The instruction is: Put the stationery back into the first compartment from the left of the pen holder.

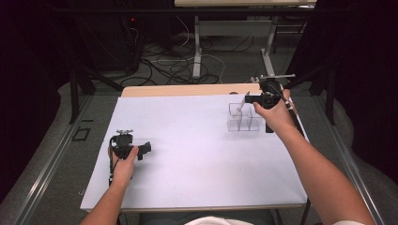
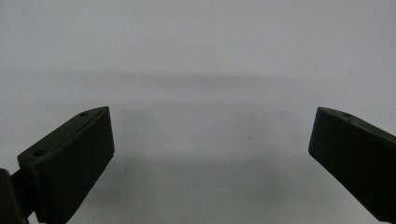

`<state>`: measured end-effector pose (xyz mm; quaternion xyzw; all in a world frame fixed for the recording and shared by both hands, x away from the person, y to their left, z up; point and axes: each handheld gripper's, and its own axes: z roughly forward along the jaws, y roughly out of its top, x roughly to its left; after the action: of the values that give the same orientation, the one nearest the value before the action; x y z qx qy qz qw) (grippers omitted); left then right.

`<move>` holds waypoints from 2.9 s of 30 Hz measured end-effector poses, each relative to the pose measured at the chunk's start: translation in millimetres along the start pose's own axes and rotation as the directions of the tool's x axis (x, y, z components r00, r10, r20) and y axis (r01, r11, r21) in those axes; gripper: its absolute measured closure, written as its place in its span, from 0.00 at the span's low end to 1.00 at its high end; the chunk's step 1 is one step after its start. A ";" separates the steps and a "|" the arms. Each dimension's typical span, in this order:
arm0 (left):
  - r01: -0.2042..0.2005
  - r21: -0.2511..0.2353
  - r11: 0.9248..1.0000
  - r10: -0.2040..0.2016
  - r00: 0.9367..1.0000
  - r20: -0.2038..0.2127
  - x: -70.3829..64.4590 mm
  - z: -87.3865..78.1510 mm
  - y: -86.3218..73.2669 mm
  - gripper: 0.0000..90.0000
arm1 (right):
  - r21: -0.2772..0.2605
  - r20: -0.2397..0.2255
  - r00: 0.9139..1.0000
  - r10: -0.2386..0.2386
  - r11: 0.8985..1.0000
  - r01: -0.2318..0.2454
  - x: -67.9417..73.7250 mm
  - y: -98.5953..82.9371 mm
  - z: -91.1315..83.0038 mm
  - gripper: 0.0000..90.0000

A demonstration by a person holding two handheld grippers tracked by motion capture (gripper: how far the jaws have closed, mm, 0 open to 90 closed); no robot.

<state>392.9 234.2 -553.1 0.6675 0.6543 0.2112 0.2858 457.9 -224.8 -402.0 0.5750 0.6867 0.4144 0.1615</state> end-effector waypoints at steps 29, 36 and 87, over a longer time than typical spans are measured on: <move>0.000 0.005 1.000 0.000 1.000 -0.002 -0.5 0.5 0.1 0.00 | 0.090 0.058 0.989 -0.138 0.987 0.133 11.5 -13.8 30.7 0.89; 0.001 0.005 1.000 -0.001 1.000 0.001 -0.6 0.6 0.9 0.00 | 0.092 0.055 0.987 -0.150 0.985 0.145 12.9 -14.5 33.2 0.88; 0.010 -0.001 1.000 -0.010 1.000 -0.006 0.7 -0.4 0.4 0.00 | -0.113 0.082 0.970 -0.230 0.965 0.238 -69.3 -73.3 -50.6 0.15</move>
<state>392.9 234.9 -552.7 0.6633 0.6584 0.2123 0.2853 394.4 -307.9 -444.4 0.4927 0.7172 0.4139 0.2675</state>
